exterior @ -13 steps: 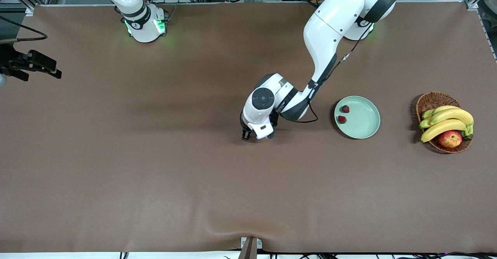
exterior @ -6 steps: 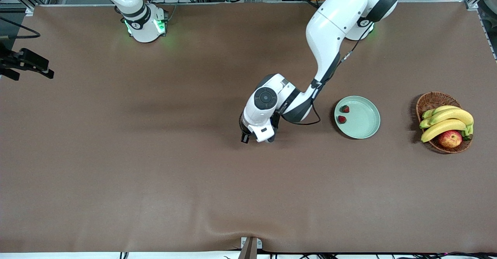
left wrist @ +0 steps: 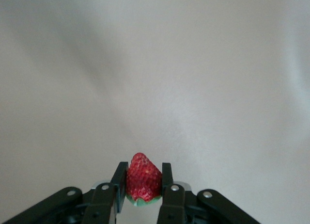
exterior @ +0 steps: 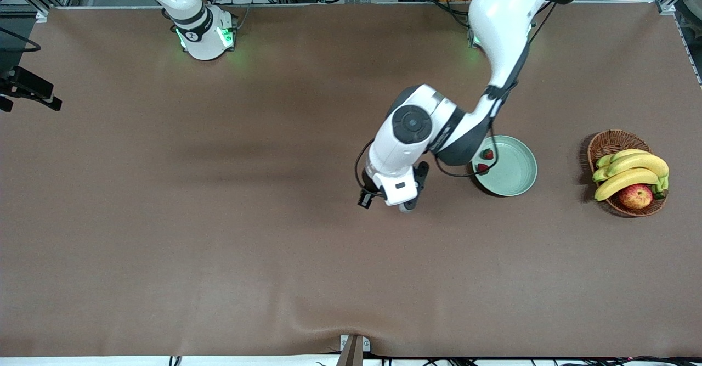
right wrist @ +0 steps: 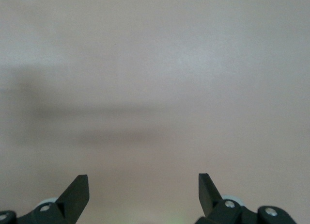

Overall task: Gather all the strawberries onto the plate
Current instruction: 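Carry the strawberry with the left gripper onto the plate and release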

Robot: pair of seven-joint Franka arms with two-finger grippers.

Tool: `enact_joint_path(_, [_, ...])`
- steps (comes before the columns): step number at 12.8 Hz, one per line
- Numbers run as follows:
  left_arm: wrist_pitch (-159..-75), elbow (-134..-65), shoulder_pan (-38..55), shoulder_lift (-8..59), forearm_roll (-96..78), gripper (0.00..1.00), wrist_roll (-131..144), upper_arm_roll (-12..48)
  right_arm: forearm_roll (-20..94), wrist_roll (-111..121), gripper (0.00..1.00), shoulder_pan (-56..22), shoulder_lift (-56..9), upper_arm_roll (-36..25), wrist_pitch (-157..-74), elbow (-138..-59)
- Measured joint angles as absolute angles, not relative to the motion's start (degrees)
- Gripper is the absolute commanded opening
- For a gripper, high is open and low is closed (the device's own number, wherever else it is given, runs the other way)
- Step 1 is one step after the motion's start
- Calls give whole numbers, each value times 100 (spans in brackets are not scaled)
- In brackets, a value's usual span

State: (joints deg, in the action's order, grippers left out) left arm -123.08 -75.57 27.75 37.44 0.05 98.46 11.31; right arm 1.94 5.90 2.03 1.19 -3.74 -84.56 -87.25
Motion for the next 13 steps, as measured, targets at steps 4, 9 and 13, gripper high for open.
enact_joint_path(4, [-11387, -7572, 2220, 2991, 6, 0, 8290, 1118, 130, 589, 100, 180, 118, -360, -8456, -8721])
enact_joint_path(9, [-10073, -7585, 1419, 2201, 6, 0, 5871, 1105, 109, 589, 100, 180, 118, -359, -8450, -8717])
enact_joint_path(13, [-9180, -7627, 852, 1698, 6, 0, 4371, 1103, 107, 589, 100, 180, 118, -359, -8447, -8716])
